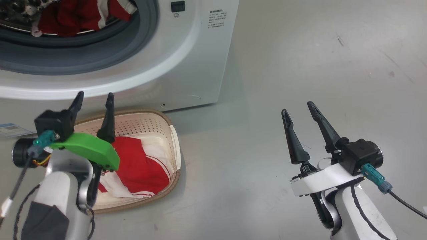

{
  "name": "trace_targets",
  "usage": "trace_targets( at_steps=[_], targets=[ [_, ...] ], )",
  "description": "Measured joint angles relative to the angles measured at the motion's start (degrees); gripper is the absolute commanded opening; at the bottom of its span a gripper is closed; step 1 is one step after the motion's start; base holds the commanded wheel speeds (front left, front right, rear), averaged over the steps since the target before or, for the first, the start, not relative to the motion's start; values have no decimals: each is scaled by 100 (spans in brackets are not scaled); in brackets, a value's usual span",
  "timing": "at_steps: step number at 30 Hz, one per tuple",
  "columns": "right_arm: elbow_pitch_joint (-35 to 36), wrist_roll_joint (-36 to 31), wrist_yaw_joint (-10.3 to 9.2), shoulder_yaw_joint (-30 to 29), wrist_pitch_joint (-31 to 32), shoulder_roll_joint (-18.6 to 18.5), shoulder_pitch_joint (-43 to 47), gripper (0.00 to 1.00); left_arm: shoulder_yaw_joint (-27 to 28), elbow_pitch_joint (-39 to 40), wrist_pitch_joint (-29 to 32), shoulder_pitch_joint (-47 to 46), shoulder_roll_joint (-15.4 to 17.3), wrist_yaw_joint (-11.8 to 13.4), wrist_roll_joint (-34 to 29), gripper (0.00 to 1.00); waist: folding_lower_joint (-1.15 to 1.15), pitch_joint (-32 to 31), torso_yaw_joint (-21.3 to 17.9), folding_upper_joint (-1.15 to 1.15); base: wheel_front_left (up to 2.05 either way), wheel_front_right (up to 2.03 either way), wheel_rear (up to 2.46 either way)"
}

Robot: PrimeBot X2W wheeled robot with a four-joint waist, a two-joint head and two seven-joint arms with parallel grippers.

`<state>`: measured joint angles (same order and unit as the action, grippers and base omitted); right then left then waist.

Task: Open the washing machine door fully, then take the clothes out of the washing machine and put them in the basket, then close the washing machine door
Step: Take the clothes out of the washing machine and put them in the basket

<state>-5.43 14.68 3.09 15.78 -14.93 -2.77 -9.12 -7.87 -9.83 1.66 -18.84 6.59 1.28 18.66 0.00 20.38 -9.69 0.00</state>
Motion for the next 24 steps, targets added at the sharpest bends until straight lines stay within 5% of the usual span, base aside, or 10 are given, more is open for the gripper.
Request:
trace_targets(
  at_steps=[10, 24],
  targets=[
    [209, 402, -29, 290, 0, -2, -475, 100, 370, -293, 872, -1211, 468, -118, 264, 100, 0, 713, -361, 0, 0, 0, 0],
    [242, 832, -174, 670, 0, -2, -934, 100, 905, -1045, 1322, -2766, 1042, -189, 455, 100, 1, 1475, -1114, 0, 0, 0, 0]
  ],
)
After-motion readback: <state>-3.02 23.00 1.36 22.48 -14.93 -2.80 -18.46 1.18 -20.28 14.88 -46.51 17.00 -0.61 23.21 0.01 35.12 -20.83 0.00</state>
